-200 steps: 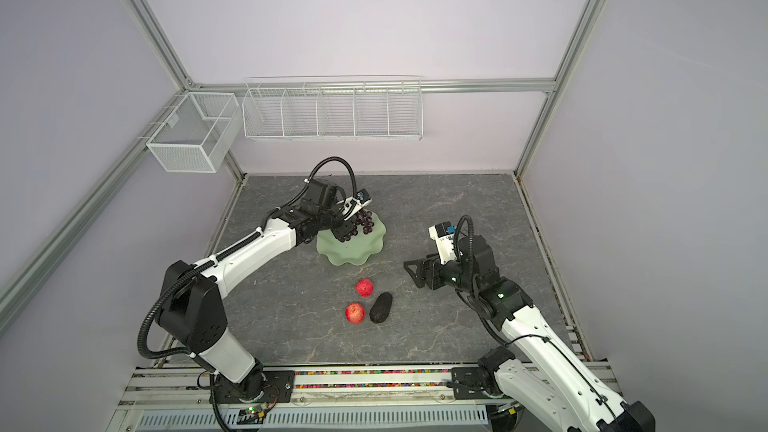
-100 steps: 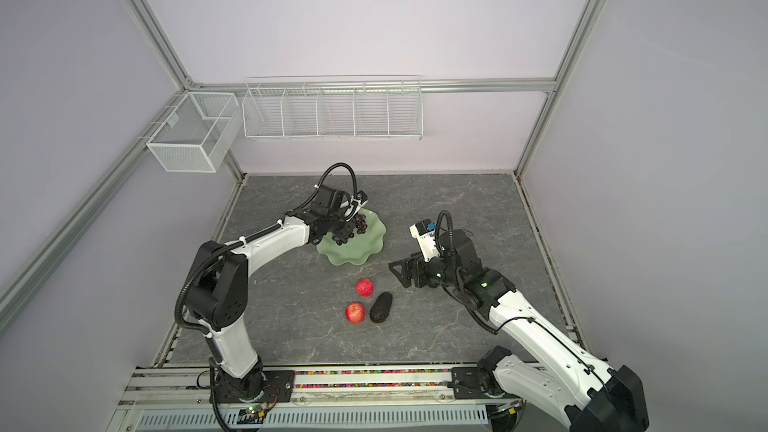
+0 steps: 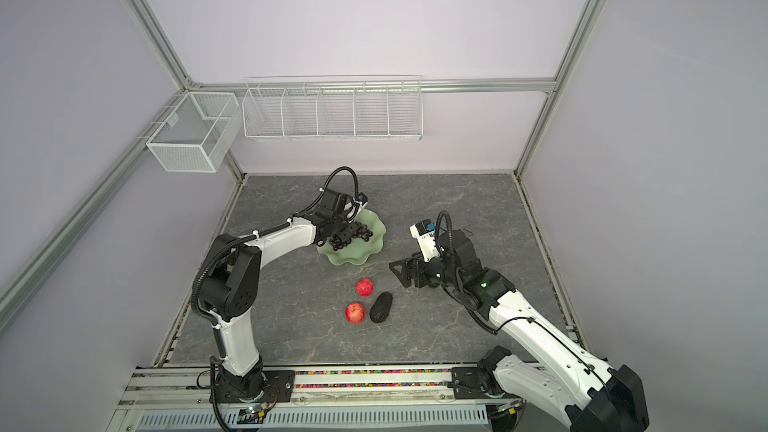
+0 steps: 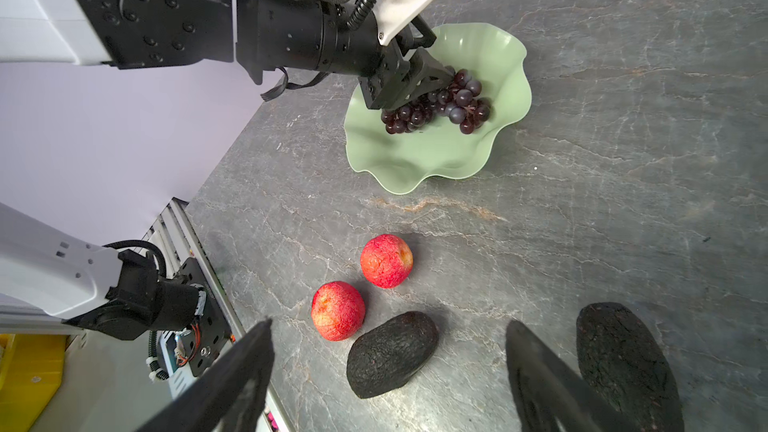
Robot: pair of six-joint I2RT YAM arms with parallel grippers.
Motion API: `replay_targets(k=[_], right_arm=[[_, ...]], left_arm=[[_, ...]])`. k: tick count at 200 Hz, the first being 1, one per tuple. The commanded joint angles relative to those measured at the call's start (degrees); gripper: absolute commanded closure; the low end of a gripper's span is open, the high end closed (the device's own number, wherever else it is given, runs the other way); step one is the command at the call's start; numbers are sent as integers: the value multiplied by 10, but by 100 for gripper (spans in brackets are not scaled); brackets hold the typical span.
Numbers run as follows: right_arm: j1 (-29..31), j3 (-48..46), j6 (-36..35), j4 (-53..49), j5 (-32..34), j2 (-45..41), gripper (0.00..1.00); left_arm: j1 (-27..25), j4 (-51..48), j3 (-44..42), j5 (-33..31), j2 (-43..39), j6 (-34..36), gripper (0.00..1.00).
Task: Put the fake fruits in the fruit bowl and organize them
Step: 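Lift the grapes with the left gripper and release them into the green bowl, then move the left gripper to the nearer avocado and grasp it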
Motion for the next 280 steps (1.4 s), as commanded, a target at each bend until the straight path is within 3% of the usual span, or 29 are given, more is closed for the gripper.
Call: replay_targets(k=[1, 29, 45, 62, 82, 108, 135, 196, 280], right_arm=[[5, -5, -5, -5, 13, -6, 12], [4, -4, 5, -29, 47, -3, 12], [4, -4, 12, -58, 75, 3, 12], [4, -27, 23, -65, 89, 3, 12], [4, -65, 40, -49, 81, 2, 12], [4, -98, 51, -38, 58, 2, 12], [4, -108, 48, -41, 48, -10, 12], [5, -147, 48, -60, 0, -74, 12], [11, -192, 45, -65, -72, -173, 12]], left_arm=[[3, 28, -7, 8, -25, -10, 41], [3, 41, -24, 16, -67, -25, 40], [2, 8, -29, 56, -109, -26, 40], [-19, -45, -35, 39, -159, -92, 40], [-80, -102, -76, -6, -215, -159, 40], [-198, -132, -146, -75, -273, -243, 40], [-284, -143, -193, -76, -307, -310, 40], [-347, -136, -232, -27, -278, -426, 40], [-354, -116, -220, 3, -185, -454, 40]])
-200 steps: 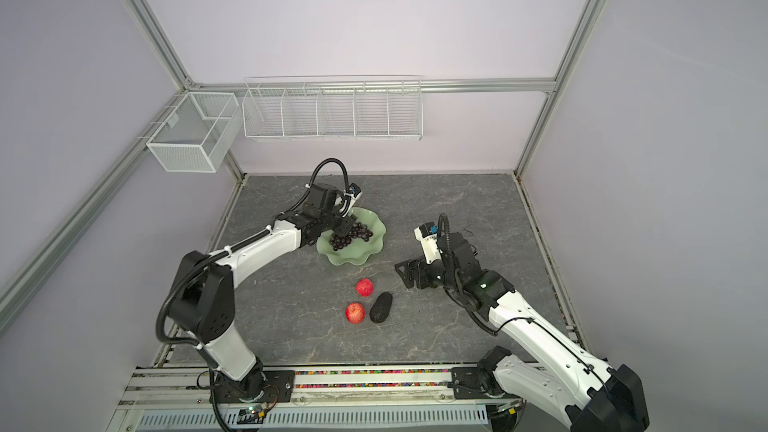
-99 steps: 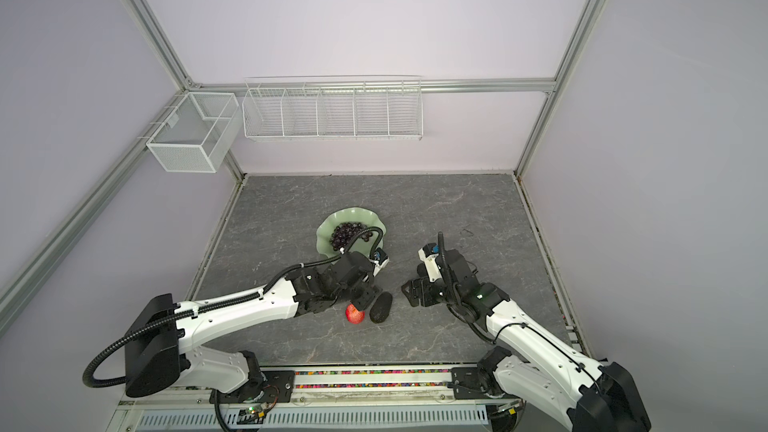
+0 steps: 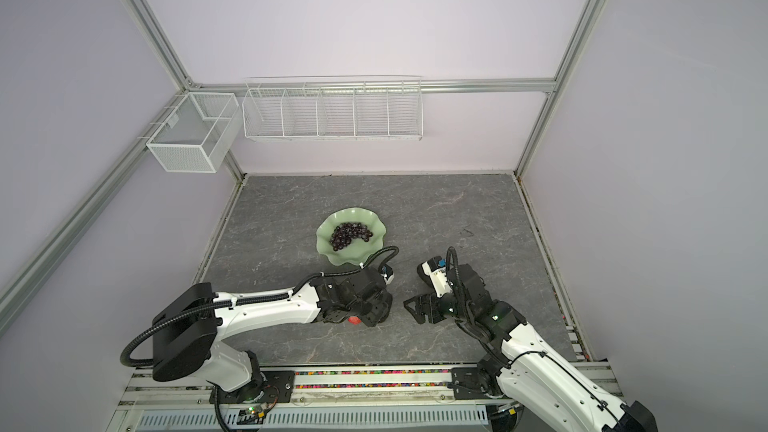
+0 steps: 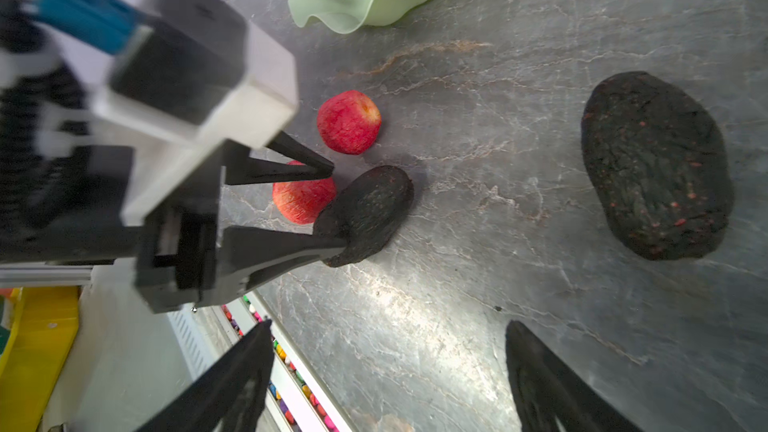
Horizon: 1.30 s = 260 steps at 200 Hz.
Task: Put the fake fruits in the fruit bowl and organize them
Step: 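Move the left gripper to the nearer avocado and grasp it, then carry the avocado with the left gripper and release it in the bowl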
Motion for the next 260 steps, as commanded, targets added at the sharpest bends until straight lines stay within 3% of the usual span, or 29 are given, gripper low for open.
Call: replay_targets(k=[1, 57, 80, 118, 151, 175, 205, 260], right_arm=[[6, -18, 1, 10, -46, -23, 12], [8, -14, -12, -12, -44, -76, 12], [8, -10, -17, -23, -41, -81, 12], [7, -5, -23, -20, -22, -83, 12], [7, 22, -28, 10, 21, -50, 11], [7, 61, -47, 42, 13, 25, 11], [7, 109, -44, 89, -18, 110, 12], [7, 140, -46, 105, -46, 171, 12]], left_arm=[[-3, 2, 12, 9, 18, -21, 40], [-3, -6, 40, 16, 69, -5, 40], [-3, -1, 47, 19, 77, -7, 51], [-2, 17, 45, 18, 16, 3, 63], [10, 2, 75, -27, -61, 39, 65], [65, 21, 87, -34, -87, 90, 64], [155, 6, 115, -30, -42, 118, 64], [221, 25, 180, -24, 75, 158, 64]])
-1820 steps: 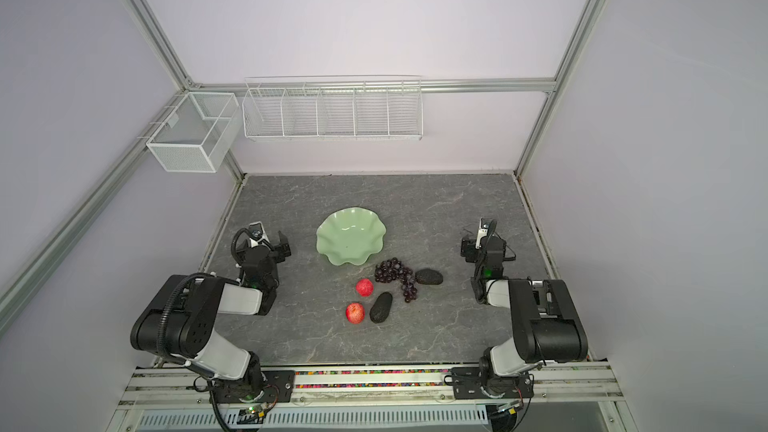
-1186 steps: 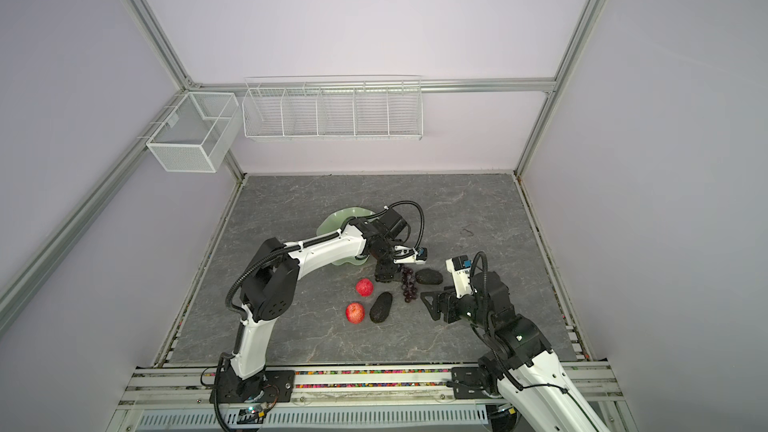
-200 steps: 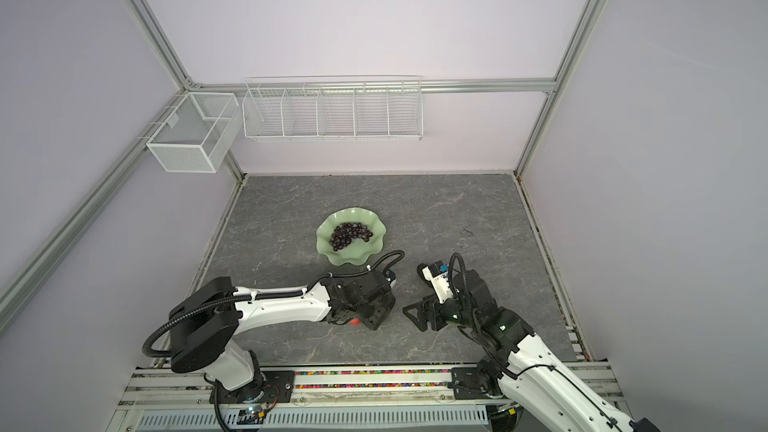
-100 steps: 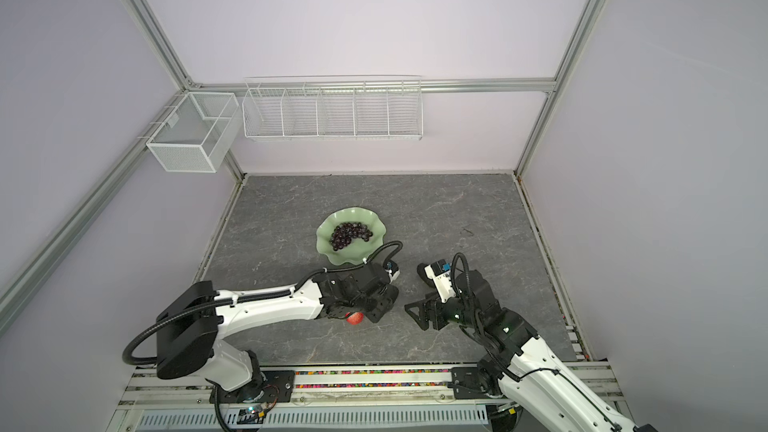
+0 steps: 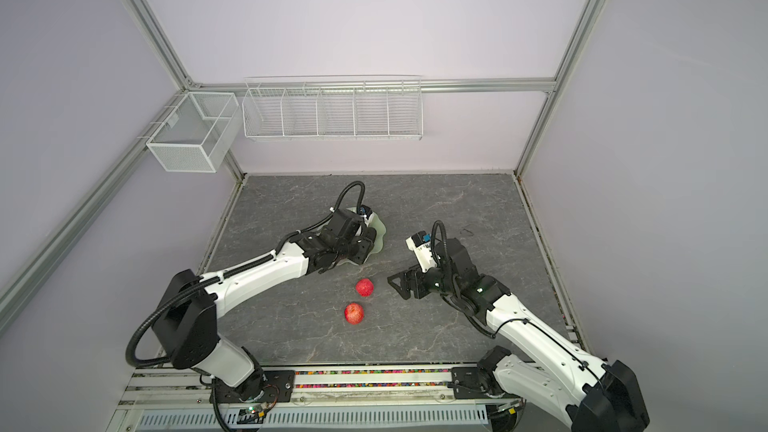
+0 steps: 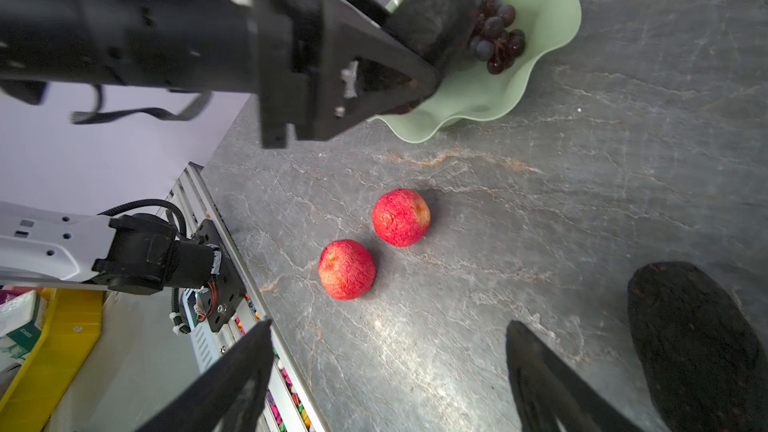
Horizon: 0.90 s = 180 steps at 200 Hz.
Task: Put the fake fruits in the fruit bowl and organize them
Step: 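Carry the avocado with the left gripper and release it in the bowl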
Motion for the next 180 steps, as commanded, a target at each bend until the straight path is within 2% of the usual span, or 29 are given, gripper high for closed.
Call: replay_targets(k=[1, 34, 91, 130, 180], right_arm=[[3, 10, -12, 16, -23, 9, 12], [3, 1, -14, 1, -12, -3, 12], [3, 5, -16, -7, -8, -9, 12], [3, 9, -16, -5, -11, -1, 12], [3, 8, -14, -3, -7, -2, 11]], left_arm=[[14, 7, 36, -2, 39, 32, 64], [31, -20, 79, -8, 109, 51, 64], [37, -18, 107, -21, 153, 58, 60], [37, -15, 104, -27, 143, 58, 46], [37, -8, 93, -23, 108, 61, 41]])
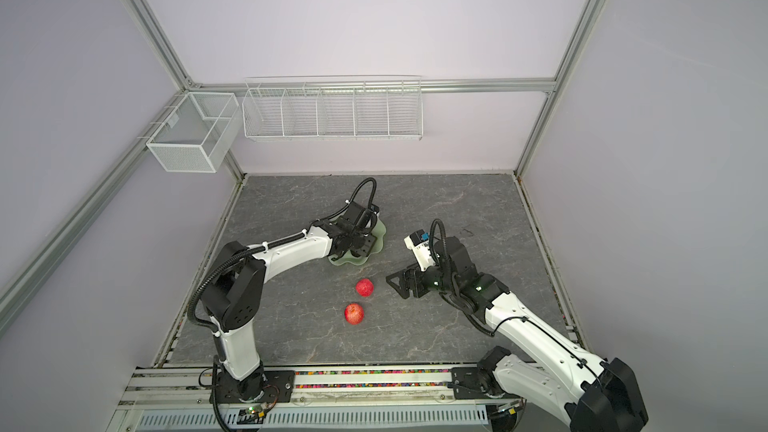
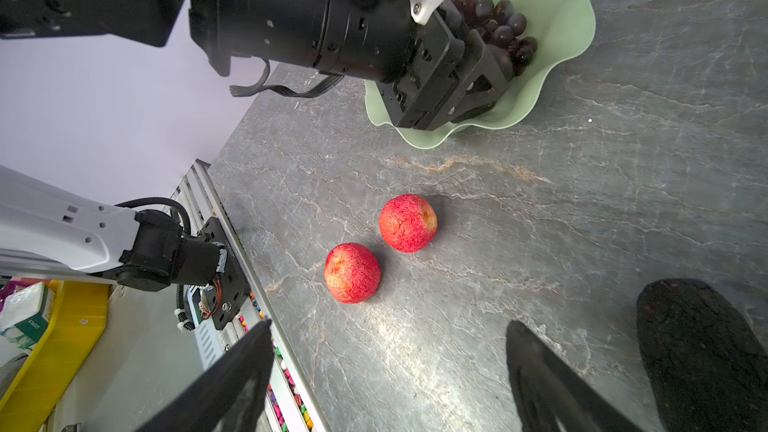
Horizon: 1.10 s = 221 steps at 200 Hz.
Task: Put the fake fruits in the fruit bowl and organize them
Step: 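Carry the avocado with the left gripper and release it in the bowl, then reach the left gripper to the farther avocado and grasp it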
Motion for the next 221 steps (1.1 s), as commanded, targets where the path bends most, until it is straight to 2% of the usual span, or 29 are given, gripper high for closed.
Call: replay_targets(k=[1, 30, 49, 81, 104, 119, 139, 175, 191, 221], right_arm=[[3, 6, -6, -5, 0, -1, 11], [3, 3, -1, -17, 22, -18, 11], [2, -8, 15, -38, 69, -39, 11], [-29, -54, 73, -78, 113, -63, 11], [-54, -103, 122, -103, 122, -113, 11], [-59, -120, 133, -139, 139, -157, 11], [-64, -128, 143, -203, 165, -226, 11], [-64, -142, 157, -270, 179, -338, 11], [-64, -149, 156, -273, 165, -353, 11], [-64, -151, 149, -259, 133, -346, 11]], left_arm=[[3, 5, 1, -5, -35, 7, 41], [1, 1, -3, 17, -63, 9, 40], [-5, 5, -9, 75, -92, 22, 40], [-56, 50, -39, 171, -110, 47, 39], [-101, 26, -1, 174, -71, 25, 38], [-130, 9, 31, 149, -40, -24, 38], [-168, 5, 62, 105, -2, -127, 38], [-191, 103, 28, 72, 33, -306, 38], [-198, 136, 20, 61, 40, -336, 38], [-210, 129, 41, 46, 57, -372, 36]])
